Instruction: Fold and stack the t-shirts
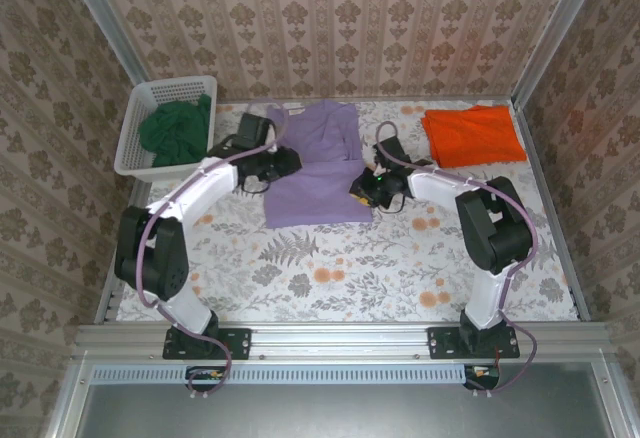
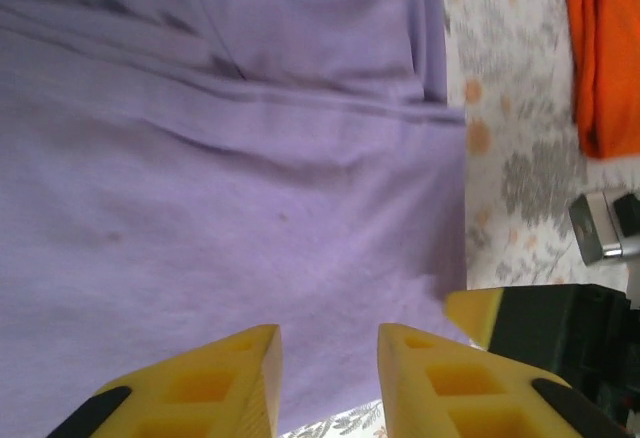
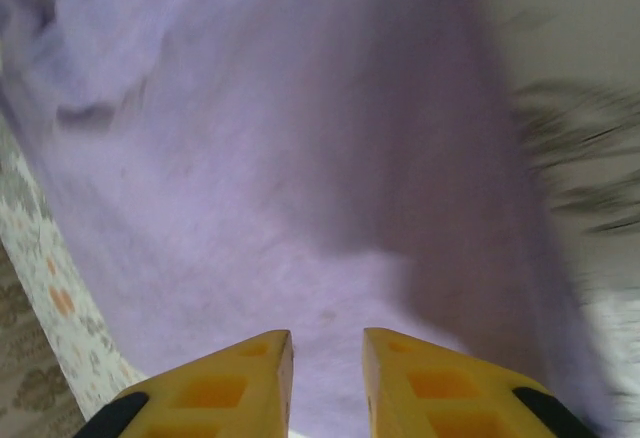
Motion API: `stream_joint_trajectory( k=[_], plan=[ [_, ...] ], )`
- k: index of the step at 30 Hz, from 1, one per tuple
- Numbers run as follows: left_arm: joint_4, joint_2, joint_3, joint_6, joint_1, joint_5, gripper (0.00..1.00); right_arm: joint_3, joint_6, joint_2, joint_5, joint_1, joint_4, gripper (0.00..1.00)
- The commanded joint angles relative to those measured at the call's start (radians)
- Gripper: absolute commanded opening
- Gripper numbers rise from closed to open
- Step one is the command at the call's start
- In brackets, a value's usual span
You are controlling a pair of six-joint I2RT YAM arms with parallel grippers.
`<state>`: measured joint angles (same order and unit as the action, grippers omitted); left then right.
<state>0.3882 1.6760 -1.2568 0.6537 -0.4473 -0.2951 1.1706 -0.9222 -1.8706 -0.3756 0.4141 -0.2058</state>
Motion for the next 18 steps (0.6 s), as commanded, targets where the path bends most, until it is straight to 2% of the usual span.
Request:
stream_joint_trajectory(
  k=[1, 3, 10, 18],
  plan=[
    [-0.05, 0.082, 0.042, -0.009, -0.033, -0.023, 0.28, 0.005, 0.0, -0.02, 0.003, 0.035, 0.074, 0.25],
    [-0.065, 0.113, 0.063, -0.003, -0.045, -0.027, 0.27, -0.002, -0.02, -0.043, -0.01, 0.046, 0.081, 0.25],
    [-0.06, 0.115, 0.216, -0.047, -0.043, 0.076, 0.28, -0.115, 0.001, -0.048, 0.007, 0.066, 0.047, 0.27],
    [-0.088, -0.004, 0.432, -0.044, -0.072, 0.065, 0.3, -0.331, 0.037, 0.061, 0.045, 0.077, 0.035, 0.28]
  ],
)
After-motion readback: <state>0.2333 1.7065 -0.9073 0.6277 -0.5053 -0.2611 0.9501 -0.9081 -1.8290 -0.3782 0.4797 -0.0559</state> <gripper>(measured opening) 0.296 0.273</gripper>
